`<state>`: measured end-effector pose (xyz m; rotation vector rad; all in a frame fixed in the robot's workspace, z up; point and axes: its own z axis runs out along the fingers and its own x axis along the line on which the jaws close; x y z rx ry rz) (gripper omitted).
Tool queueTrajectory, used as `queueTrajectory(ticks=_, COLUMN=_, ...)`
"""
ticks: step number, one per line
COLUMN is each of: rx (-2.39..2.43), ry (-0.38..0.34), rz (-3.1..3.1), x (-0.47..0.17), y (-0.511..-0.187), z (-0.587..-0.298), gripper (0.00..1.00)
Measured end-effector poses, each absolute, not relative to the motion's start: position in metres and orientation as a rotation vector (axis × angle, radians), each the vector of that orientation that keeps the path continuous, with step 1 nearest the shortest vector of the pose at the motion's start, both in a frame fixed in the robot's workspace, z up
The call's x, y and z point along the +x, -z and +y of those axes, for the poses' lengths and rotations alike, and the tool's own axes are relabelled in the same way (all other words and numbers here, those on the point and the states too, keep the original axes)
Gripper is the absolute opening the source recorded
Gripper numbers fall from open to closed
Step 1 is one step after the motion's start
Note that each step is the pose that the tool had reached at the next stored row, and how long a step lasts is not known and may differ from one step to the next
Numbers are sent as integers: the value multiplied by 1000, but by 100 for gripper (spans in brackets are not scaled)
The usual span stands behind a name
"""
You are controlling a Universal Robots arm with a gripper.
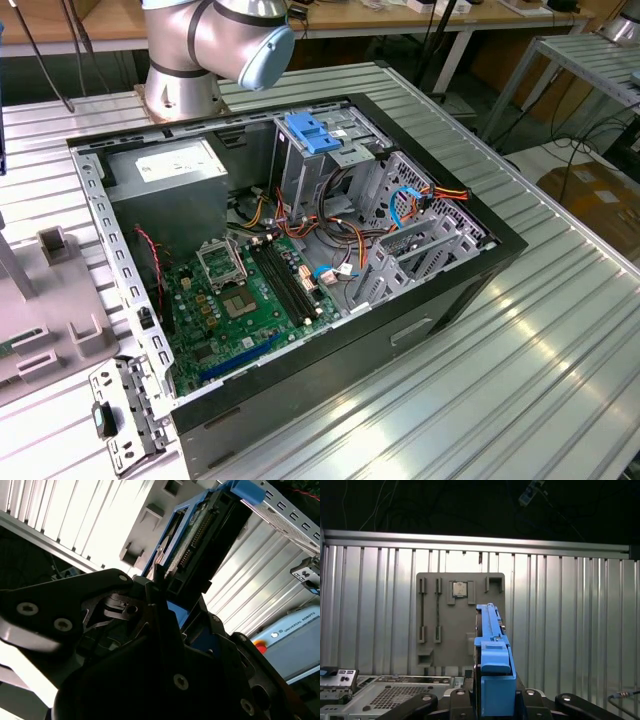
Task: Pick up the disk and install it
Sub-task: 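Pick up the disk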
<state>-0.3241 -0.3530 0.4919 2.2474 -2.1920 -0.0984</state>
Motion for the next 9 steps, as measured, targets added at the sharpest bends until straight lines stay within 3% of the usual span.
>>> queueTrajectory(ticks=9, rx=2236, ry=98, rz=-2204, x=-324, y=-497, z=-357, gripper=37)
